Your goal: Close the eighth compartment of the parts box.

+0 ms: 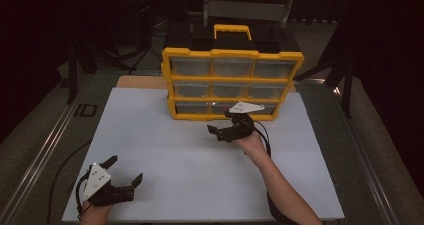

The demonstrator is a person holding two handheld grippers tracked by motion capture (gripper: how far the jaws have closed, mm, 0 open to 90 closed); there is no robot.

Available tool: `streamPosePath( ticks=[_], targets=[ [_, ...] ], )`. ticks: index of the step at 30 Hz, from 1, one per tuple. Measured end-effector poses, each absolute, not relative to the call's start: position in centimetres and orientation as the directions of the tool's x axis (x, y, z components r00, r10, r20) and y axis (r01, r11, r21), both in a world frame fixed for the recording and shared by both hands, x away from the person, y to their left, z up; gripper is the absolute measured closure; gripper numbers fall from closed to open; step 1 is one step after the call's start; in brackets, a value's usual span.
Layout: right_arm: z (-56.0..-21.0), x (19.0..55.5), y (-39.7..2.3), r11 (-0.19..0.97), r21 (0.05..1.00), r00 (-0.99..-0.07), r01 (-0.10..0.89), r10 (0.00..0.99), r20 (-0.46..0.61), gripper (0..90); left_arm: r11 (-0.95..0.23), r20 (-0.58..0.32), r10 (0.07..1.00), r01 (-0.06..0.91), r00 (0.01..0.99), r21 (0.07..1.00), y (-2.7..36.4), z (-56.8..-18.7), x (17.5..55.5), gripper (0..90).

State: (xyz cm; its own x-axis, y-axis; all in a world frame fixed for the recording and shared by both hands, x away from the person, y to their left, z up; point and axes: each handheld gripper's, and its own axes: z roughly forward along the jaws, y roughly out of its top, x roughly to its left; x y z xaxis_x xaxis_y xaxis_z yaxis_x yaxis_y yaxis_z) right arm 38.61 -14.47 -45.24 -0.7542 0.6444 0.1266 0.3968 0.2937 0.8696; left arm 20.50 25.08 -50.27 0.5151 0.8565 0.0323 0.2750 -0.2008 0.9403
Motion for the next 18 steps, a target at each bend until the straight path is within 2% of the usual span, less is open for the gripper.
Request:
streamPosePath(
  ticks=[18],
  targets=[
    [-41.5,34.7,-16.6,0.273,0.918,-0.830,0.287,0.549,0.096,8.3,-0.200,0.035,0.860,0.273,0.509,0.941,25.2,-50.2,20.4,0.2]
  ],
)
